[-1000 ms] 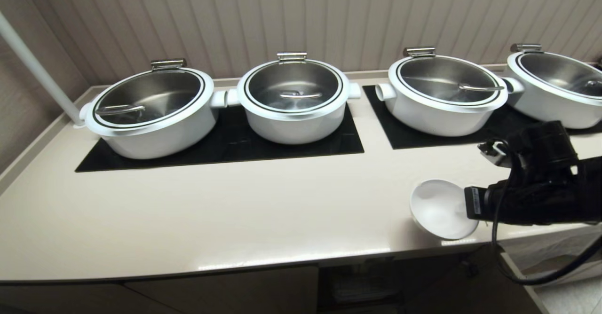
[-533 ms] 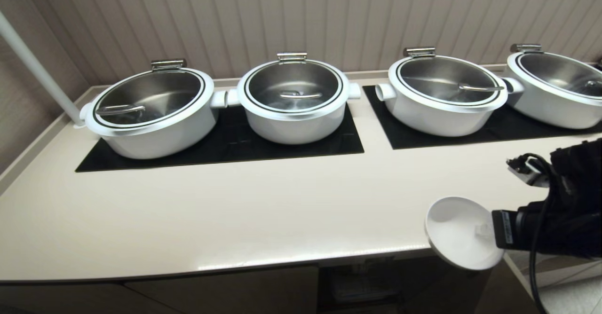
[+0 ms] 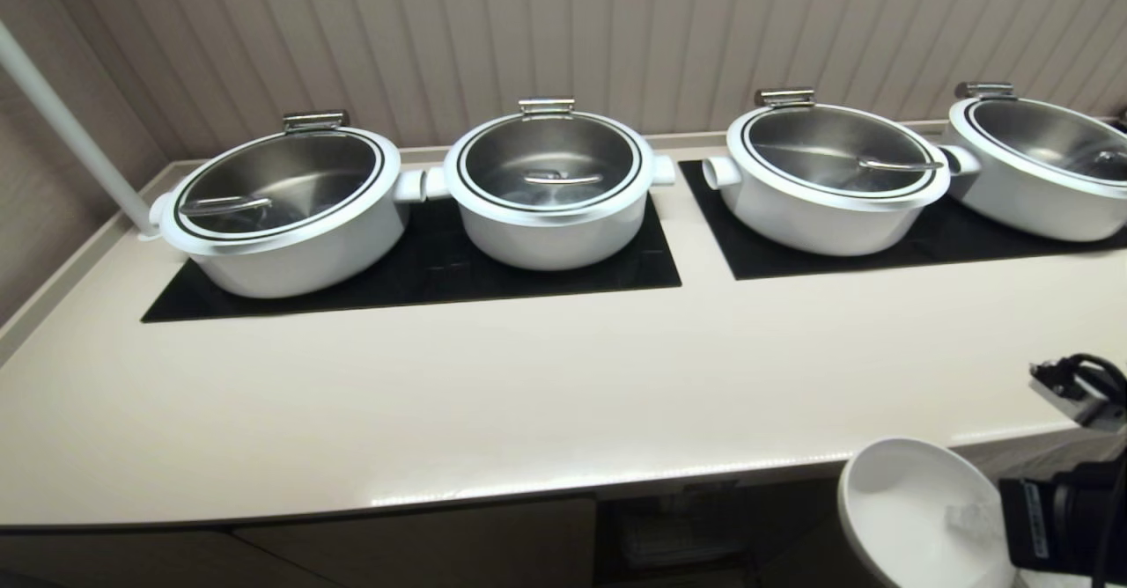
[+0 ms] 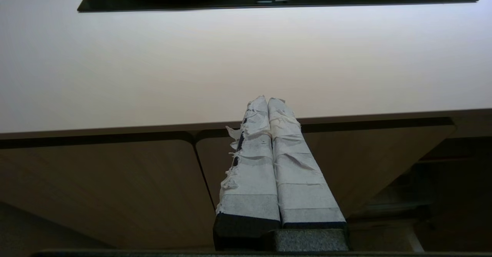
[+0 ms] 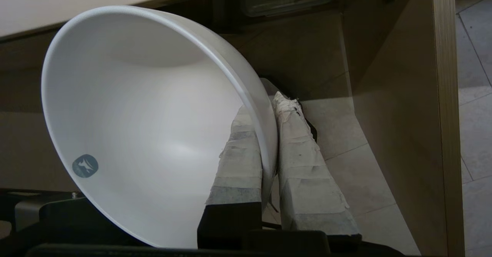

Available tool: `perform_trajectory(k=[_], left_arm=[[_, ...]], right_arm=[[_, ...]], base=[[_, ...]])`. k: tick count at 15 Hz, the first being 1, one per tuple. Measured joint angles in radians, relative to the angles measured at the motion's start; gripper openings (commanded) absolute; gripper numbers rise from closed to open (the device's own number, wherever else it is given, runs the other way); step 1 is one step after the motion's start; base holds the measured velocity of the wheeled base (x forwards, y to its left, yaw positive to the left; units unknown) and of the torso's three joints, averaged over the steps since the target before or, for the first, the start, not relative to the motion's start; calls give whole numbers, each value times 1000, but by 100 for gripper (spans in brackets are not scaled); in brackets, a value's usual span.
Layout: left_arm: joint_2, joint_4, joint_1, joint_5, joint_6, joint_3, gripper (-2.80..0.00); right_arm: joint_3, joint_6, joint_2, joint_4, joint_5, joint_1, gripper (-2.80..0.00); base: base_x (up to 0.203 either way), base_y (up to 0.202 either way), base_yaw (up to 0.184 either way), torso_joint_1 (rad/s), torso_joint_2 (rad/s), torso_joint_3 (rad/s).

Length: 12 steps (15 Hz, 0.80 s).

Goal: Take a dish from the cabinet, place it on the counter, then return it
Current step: Put it back into the cabinet

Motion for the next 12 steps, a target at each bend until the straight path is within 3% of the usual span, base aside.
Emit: perform_trajectory(k=[7,12], left_arm=[[0,0,0,0,0,0,-280],[0,0,0,0,0,0,-280]], right_arm=[[211,-7,-256,23,10,27,-280],[236,-14,-369,106,10,56,-280]], base=[[0,0,0,0,0,0],[0,0,0,0,0,0]])
